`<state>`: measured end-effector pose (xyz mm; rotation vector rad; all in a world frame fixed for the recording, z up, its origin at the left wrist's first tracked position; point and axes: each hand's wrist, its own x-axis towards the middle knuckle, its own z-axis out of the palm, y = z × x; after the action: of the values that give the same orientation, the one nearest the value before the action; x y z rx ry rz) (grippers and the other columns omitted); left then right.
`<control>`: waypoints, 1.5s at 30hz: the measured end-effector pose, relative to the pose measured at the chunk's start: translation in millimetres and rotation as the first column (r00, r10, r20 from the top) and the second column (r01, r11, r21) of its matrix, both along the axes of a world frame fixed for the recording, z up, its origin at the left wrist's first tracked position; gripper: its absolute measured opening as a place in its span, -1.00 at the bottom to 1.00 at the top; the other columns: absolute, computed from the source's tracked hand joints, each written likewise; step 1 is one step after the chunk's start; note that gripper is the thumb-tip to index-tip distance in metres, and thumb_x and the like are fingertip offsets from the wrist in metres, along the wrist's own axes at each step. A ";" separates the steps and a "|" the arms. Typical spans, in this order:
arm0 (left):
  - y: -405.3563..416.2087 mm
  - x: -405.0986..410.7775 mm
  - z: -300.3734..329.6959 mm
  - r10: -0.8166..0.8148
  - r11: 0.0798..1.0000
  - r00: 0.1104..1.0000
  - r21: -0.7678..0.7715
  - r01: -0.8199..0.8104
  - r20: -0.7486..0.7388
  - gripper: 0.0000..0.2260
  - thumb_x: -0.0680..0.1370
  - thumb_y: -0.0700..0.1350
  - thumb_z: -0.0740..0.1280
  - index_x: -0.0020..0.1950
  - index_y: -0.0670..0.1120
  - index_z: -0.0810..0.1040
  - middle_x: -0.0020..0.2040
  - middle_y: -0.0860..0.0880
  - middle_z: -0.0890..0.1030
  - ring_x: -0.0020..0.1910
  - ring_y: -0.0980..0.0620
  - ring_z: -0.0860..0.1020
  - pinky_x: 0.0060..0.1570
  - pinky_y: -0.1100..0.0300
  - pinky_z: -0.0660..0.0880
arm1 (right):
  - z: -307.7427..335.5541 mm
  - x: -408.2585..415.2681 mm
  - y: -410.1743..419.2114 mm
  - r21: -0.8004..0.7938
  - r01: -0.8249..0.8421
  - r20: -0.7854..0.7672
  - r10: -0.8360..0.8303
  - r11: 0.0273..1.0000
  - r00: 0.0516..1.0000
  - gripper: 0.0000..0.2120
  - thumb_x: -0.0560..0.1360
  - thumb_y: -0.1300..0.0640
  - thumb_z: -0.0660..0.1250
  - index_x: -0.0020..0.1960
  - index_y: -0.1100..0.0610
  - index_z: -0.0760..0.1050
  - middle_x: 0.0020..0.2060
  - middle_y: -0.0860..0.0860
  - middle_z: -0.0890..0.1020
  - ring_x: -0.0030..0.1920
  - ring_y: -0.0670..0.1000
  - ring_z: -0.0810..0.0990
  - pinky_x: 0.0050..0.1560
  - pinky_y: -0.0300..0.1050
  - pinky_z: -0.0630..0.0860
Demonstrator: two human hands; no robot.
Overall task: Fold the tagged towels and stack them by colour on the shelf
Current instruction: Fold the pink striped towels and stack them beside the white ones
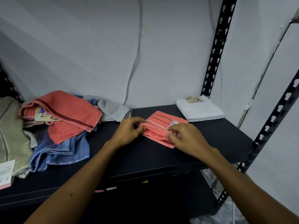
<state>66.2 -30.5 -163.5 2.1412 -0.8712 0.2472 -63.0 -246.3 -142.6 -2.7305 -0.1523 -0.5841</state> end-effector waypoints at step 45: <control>17.2 12.0 -8.9 0.101 0.994 0.975 -0.026 -0.108 -0.197 -0.86 0.46 -0.22 0.45 -0.16 0.03 0.71 -0.31 0.05 0.68 -0.29 0.17 0.58 -0.17 0.18 0.54 | -22.6 -0.2 3.4 -0.286 -0.250 0.038 0.272 0.925 0.962 -0.87 0.48 0.33 0.37 -0.01 0.20 0.64 -0.23 0.06 0.56 -0.22 0.08 0.52 -0.31 0.06 0.54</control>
<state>78.1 -13.3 -172.4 2.1381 -0.6376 0.1014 -63.3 -242.8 -165.3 -2.8843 -0.6549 -0.6312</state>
